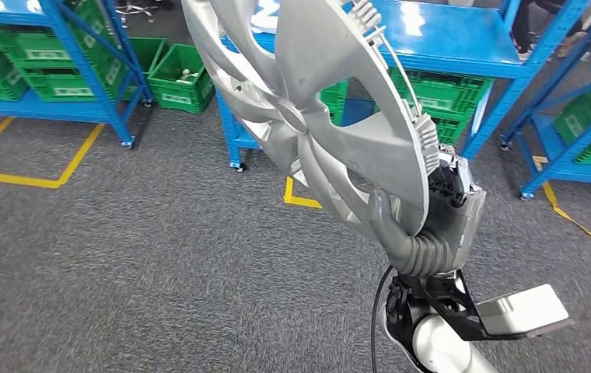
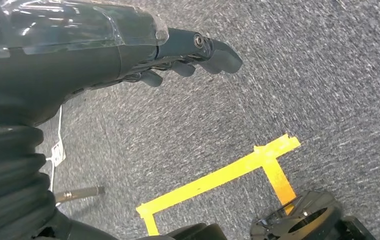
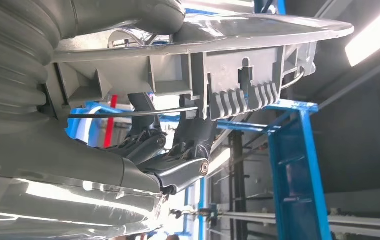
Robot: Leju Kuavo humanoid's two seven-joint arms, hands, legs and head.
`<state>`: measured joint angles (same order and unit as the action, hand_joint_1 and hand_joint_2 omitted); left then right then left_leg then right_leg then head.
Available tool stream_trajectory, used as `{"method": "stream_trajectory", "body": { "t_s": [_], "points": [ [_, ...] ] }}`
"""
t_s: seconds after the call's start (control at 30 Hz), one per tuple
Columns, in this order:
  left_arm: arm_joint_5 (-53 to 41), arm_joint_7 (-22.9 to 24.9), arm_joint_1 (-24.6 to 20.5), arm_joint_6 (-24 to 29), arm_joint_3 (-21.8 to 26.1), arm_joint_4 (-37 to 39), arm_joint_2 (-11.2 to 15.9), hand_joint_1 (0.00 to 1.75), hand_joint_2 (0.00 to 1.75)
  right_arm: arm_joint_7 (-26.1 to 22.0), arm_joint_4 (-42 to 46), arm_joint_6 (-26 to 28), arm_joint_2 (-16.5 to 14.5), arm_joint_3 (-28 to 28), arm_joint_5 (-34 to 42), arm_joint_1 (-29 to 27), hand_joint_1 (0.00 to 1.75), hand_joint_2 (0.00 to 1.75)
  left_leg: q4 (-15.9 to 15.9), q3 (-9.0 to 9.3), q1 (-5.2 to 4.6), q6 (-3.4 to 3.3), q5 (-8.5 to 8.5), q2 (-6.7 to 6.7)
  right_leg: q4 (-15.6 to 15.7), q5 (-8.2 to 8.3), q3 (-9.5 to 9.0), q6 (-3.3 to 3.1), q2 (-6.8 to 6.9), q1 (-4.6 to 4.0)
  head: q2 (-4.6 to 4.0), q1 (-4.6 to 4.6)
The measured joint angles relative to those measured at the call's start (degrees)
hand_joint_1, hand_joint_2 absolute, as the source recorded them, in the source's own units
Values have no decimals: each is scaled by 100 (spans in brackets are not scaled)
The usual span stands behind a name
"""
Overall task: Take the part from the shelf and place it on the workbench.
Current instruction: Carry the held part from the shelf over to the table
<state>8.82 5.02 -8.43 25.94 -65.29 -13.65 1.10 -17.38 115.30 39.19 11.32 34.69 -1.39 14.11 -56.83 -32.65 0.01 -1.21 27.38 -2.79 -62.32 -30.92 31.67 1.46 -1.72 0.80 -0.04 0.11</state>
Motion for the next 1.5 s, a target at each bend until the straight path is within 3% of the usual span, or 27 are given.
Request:
{"method": "stream_trajectory", "body": {
  "t_s": [0.03, 0.1, 0.17, 0.23, 0.3, 0.37, 0.4, 0.47, 0.5, 0.53, 0.6, 0.67, 0.7, 0.73, 0.8, 0.87, 0.9, 0.93, 1.0, 1.07, 1.1, 1.17, 1.23, 1.3, 1.37, 1.43, 1.5],
  "points": [
    [-14, 5, -10, -1, 0, -1, -3, 0, 175, 2, 1, 0, -8, 1, -27, 0, 175, 175, -12, -27, 0, 27, -15, -55, 316, 125, -137, -13, -107, 11, 0, 9],
    [-43, 22, -27, -2, -1, -2, -9, 0, 175, 21, 1, 0, -22, 2, -58, 0, 175, 175, -28, -113, 7, 106, -65, -152, 563, 147, -221, -56, -205, 15, 0, 30],
    [-81, 36, -29, -11, -2, -3, -7, 0, 175, 62, -1, -1, -35, 2, -79, 5, 175, 175, -45, -191, 16, 185, -96, -197, 623, 150, -207, -123, -70, 16, 0, 35],
    [-128, 44, -33, -33, -9, -2, -1, 0, 175, 93, -1, -2, -57, 2, -92, 10, 175, 175, -278, -327, 4, 237, 83, 24, 672, 192, -199, -195, 70, 23, -1, -11],
    [-157, 46, -48, -54, -22, -2, 1, 0, 175, 106, -1, -2, -73, 1, -95, 10, 175, 175, -940, -615, 22, 280, 481, 273, 678, 213, -181, -233, 210, 6, -1, -77],
    [-173, 40, -57, -69, -38, -4, -1, 0, 175, 123, -6, -2, -76, 4, -91, 10, 175, 175, -1589, -864, 49, 321, 739, 301, 652, 215, -153, -241, 370, -13, 0, -111],
    [-181, 38, -58, -76, -45, -4, -2, 0, 175, 131, -11, -2, -76, 11, -89, 14, 175, 175, -1658, -858, 52, 333, 718, 308, 636, 213, -140, -240, 448, -19, 0, -116],
    [-208, 36, -56, -87, -51, -4, 2, 0, 175, 136, -20, -2, -76, 30, -88, 36, 175, 175, -1156, -525, 52, 332, 419, 396, 597, 199, -125, -224, 579, -25, 0, -126],
    [-227, 37, -56, -94, -53, -2, 9, 0, 175, 136, -21, -3, -77, 40, -86, 55, 175, 175, -773, -299, 31, 323, 289, 553, 577, 185, -121, -205, 630, -35, 0, -132],
    [-248, 39, -59, -105, -56, -1, 15, 0, 175, 137, -20, -5, -75, 46, -72, 75, 175, 175, -450, -131, 10, 291, 200, 694, 547, 169, -112, -180, 680, -53, 0, -144],
    [-284, 43, -70, -136, -63, 2, 28, 0, 175, 140, -17, -18, -73, 57, -4, 111, 175, 175, -178, -25, -37, 214, 182, 846, 510, 151, -99, -132, 794, -90, 0, -140],
    [-299, 50, -76, -168, -75, 3, 43, 0, 175, 144, -19, -34, -69, 69, 81, 133, 175, 175, -165, -66, -41, 123, 148, 695, 497, 131, -98, -87, 924, -90, 0, -122],
    [-304, 53, -77, -178, -81, 3, 50, 0, 175, 144, -20, -41, -68, 80, 111, 145, 175, 175, -159, -82, -35, 79, 126, 612, 453, 74, -88, -57, 873, -75, 0, -112],
    [-308, 54, -84, -187, -86, 3, 56, 0, 175, 145, -20, -45, -67, 92, 128, 157, 175, 175, -151, -100, -23, 37, 99, 529, 317, -46, -40, -28, 746, -58, 0, -96],
    [-321, 50, -104, -200, -90, 2, 63, 0, 175, 144, -21, -58, -65, 115, 148, 176, 175, 175, -147, -135, -13, -26, 58, 365, -307, -439, 200, 12, 379, -33, 0, -30],
    [-333, 34, -105, -208, -92, 1, 66, 0, 175, 143, -35, -90, -62, 136, 172, 178, 175, 175, -150, -158, -30, -62, 32, 197, -1027, -737, 492, 7, 226, -33, 0, 42],
    [-335, 24, -99, -207, -92, 1, 67, 0, 175, 143, -45, -110, -60, 149, 183, 179, 175, 175, -151, -163, -44, -71, 22, 115, -1160, -728, 545, -12, 202, -36, 0, 72],
    [-335, 17, -93, -207, -92, 2, 69, 0, 175, 143, -56, -131, -58, 161, 192, 181, 175, 175, -152, -162, -58, -75, 13, 35, -1068, -600, 502, -43, 182, -41, 0, 94],
    [-334, 10, -72, -203, -95, 2, 73, 0, 175, 140, -74, -179, -57, 186, 200, 199, 175, 175, -149, -153, -72, -67, -3, -102, -361, -148, 204, -141, 32, -66, 0, 125],
    [-335, 6, -54, -199, -98, 2, 69, 0, 175, 129, -90, -240, -57, 210, 216, 220, 175, 175, -151, -183, -59, -28, -33, -204, 250, 144, -48, -233, -183, -93, 0, 109],
    [-340, 4, -51, -199, -99, 3, 65, 0, 175, 119, -97, -269, -57, 222, 232, 230, 175, 175, -149, -213, -39, 2, -53, -248, 372, 183, -90, -262, -243, -107, 0, 111],
    [-351, 3, -54, -199, -99, 4, 69, 0, 175, 96, -114, -322, -60, 249, 273, 254, 175, 175, -137, -262, -21, 74, -95, -332, 498, 202, -128, -288, -157, -117, 0, 148],
    [-356, 4, -58, -199, -99, 4, 87, 0, 175, 75, -136, -355, -77, 275, 304, 281, 175, 175, -237, -348, -51, 136, -7, -90, 687, 233, -201, -307, -14, -88, 0, 154],
    [-359, 5, -76, -199, -101, 5, 111, 0, 175, 62, -147, -362, -94, 290, 319, 287, 175, 175, -714, -592, -40, 211, 298, 257, 788, 264, -234, -316, 141, -64, 0, 87],
    [-363, 7, -104, -199, -101, 5, 134, 0, 175, 57, -172, -361, -98, 295, 327, 280, 175, 175, -1373, -893, 30, 308, 586, 314, 781, 258, -226, -307, 313, -52, 0, 21],
    [-370, 20, -113, -203, -101, 7, 163, 0, 175, 54, -214, -373, -98, 299, 347, 276, 175, 175, -1501, -916, 93, 394, 527, 321, 742, 228, -223, -263, 478, -23, 0, -12],
    [-378, 38, -109, -210, -102, 8, 197, 0, 175, 38, -250, -404, -98, 311, 379, 276, 175, 175, -905, -574, 130, 471, 208, 479, 659, 167, -221, -182, 613, 17, 0, -35]
  ]
}}
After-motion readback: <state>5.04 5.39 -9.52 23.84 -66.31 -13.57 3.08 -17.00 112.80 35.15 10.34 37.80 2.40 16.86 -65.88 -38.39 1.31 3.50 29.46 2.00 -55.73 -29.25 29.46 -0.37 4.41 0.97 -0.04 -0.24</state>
